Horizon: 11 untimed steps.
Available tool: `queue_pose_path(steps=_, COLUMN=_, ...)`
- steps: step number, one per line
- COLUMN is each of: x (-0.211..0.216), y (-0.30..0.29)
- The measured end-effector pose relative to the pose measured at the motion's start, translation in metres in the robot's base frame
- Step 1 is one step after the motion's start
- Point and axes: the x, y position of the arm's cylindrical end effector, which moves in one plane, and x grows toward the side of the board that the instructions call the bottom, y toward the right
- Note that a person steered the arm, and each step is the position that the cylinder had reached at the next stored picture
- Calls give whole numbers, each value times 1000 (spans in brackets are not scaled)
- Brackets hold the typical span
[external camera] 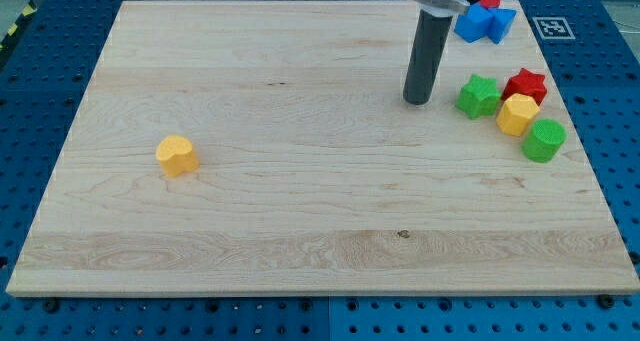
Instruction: Move the heart into the hexagon
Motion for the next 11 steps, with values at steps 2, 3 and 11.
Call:
queue_pose_path(steps=2, x=0, y=60)
queue_pose_path(steps=3, x=0, y=32)
queue_pose_path(steps=11, x=95, y=-116)
